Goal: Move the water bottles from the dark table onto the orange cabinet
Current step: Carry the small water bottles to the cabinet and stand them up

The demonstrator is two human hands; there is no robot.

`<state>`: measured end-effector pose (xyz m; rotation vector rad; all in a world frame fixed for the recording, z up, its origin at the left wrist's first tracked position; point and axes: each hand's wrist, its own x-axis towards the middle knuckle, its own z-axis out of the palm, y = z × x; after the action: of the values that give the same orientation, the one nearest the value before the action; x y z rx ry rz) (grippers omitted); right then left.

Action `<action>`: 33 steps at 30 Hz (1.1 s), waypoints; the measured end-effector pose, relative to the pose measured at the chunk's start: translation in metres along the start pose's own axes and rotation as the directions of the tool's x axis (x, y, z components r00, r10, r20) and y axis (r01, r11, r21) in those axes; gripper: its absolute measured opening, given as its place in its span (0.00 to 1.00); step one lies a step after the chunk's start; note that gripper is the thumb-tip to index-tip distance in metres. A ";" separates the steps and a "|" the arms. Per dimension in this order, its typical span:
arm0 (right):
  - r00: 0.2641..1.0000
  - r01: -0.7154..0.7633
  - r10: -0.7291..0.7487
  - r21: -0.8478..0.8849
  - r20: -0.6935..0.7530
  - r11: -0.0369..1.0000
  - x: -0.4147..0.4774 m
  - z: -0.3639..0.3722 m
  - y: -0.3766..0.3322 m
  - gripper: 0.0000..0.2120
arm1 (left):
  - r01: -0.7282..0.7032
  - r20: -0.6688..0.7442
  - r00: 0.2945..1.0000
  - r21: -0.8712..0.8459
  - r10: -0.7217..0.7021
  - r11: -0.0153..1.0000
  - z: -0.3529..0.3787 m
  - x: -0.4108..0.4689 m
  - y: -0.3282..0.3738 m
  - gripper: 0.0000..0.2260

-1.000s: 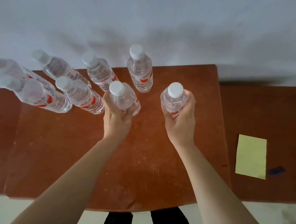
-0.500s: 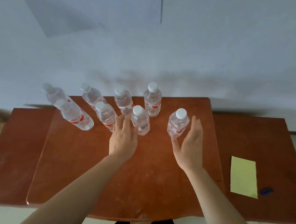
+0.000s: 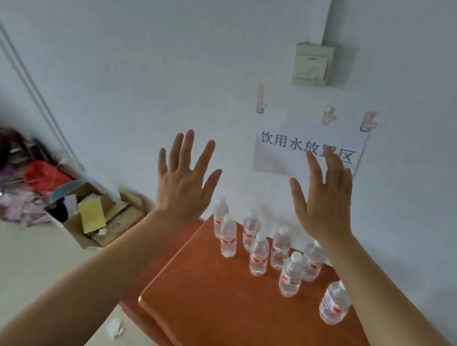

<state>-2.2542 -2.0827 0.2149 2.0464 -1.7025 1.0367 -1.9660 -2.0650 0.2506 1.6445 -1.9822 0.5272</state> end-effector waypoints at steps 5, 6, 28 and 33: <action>0.981 0.173 -0.187 0.220 0.045 0.960 -0.002 0.030 -0.122 0.31 | 0.199 0.002 0.979 0.213 -0.204 0.957 -0.080 -0.082 -0.085 0.27; 0.970 0.207 -0.234 0.269 0.072 0.941 -0.002 0.034 -0.155 0.32 | 0.241 -0.038 0.970 0.240 -0.239 0.941 -0.100 -0.103 -0.104 0.27; 0.424 0.758 -0.771 0.652 -0.475 0.015 -0.278 -0.120 -0.953 0.35 | 0.851 -0.659 0.381 0.524 -0.648 -0.033 -0.601 -0.659 -0.366 0.30; 0.313 0.734 -0.779 0.659 -0.543 -0.164 -0.364 -0.146 -1.074 0.34 | 0.833 -0.706 0.261 0.509 -0.658 -0.216 -0.653 -0.752 -0.392 0.29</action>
<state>-1.3128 -1.4404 0.3103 2.8760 0.6745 1.3747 -1.3883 -1.1660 0.3065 2.8305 0.0939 1.1757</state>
